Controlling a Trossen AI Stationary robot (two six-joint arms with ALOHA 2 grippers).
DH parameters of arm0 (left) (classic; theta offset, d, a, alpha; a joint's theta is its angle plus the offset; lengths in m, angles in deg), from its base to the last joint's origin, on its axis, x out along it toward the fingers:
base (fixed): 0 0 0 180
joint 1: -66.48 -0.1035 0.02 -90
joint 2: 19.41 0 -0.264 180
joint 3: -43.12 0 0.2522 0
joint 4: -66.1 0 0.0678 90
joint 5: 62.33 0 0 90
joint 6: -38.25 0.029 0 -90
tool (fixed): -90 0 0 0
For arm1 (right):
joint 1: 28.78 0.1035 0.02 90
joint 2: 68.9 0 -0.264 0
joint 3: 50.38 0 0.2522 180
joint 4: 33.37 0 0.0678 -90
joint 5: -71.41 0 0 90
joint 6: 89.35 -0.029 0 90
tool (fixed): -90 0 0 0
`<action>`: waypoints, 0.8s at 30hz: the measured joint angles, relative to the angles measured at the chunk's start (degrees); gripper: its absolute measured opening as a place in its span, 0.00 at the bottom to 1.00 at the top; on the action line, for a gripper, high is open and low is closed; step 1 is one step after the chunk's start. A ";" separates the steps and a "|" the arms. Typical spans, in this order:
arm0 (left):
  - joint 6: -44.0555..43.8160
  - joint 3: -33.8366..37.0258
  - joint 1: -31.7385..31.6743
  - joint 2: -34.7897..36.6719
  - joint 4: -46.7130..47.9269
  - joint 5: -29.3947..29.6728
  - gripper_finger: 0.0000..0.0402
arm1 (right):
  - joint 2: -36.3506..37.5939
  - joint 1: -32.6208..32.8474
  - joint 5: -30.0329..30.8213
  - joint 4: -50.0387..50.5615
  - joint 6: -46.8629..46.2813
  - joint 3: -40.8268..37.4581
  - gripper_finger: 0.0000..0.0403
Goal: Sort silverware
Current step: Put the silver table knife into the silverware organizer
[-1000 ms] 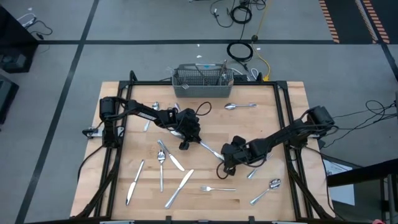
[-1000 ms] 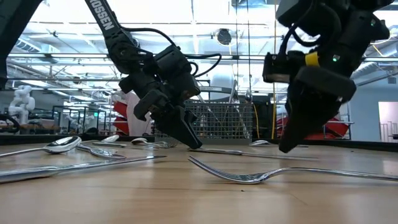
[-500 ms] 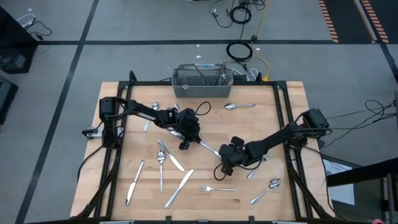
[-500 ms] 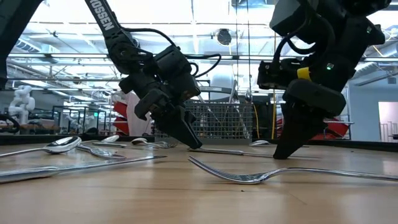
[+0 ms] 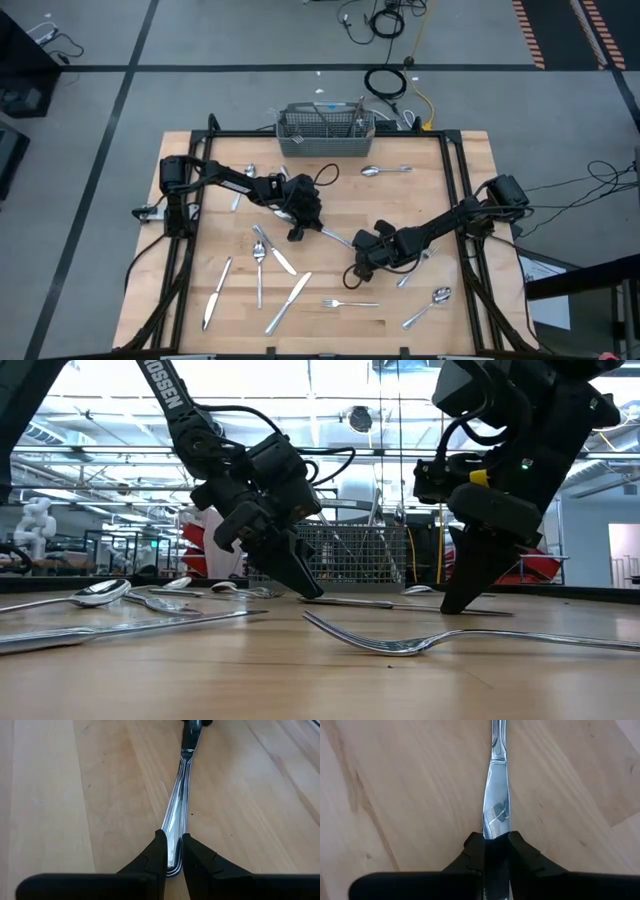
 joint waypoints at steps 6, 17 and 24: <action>-1.95 0.04 0.04 1.80 -0.16 0.91 0.15 | 1.52 -0.48 0.51 1.03 -1.05 0.49 0.08; -2.52 -0.07 0.04 13.89 0.36 2.67 0.15 | 1.51 -0.08 3.87 0.78 -8.77 0.51 0.01; -0.54 -0.09 -0.07 21.24 0.36 7.33 0.15 | 1.56 -0.19 4.72 0.61 -10.88 0.49 0.01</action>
